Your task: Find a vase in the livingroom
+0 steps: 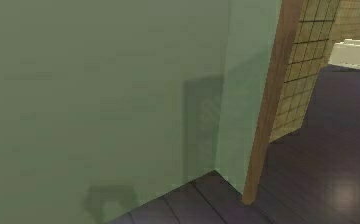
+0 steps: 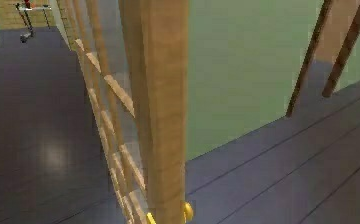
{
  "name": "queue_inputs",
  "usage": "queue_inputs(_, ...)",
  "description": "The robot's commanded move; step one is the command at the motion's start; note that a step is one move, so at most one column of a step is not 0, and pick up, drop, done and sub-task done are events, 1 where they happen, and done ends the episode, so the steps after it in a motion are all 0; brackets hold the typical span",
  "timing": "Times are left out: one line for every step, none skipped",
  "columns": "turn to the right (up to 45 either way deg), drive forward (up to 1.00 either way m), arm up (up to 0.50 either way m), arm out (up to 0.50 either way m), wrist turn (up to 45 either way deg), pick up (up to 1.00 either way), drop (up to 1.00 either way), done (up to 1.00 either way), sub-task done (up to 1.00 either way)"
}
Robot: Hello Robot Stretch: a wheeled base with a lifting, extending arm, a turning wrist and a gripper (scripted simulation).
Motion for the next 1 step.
queue_inputs(0.0,0.25,0.00,0.00,0.0,0.00,0.00,0.00,0.00)
